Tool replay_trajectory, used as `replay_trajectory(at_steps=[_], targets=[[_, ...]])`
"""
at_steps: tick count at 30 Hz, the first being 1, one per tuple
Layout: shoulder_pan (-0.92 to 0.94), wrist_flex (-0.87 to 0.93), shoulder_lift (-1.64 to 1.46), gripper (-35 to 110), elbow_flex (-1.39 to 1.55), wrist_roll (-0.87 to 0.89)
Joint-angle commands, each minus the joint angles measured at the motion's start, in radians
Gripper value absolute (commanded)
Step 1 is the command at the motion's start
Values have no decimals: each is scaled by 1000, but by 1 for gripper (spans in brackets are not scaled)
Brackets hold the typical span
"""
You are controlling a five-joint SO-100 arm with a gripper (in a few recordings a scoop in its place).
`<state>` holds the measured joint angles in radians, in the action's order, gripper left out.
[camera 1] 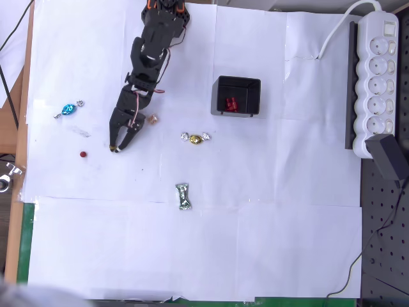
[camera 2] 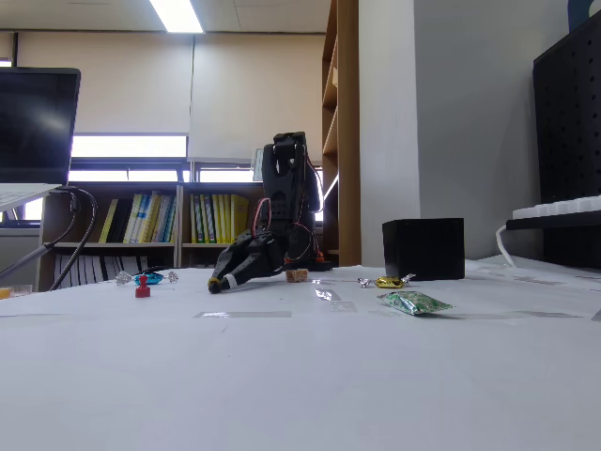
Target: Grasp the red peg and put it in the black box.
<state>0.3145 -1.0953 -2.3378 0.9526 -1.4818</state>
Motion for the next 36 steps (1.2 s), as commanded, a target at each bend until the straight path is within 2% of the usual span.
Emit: replay_trajectory(at_steps=[1, 18, 24, 36], targets=[[-21, -57, -32, 1, 64, -14], [71, -224, -101, 1, 57, -9], [112, -354, -137, 1, 23, -12], [187, -374, -147, 1, 21, -26]])
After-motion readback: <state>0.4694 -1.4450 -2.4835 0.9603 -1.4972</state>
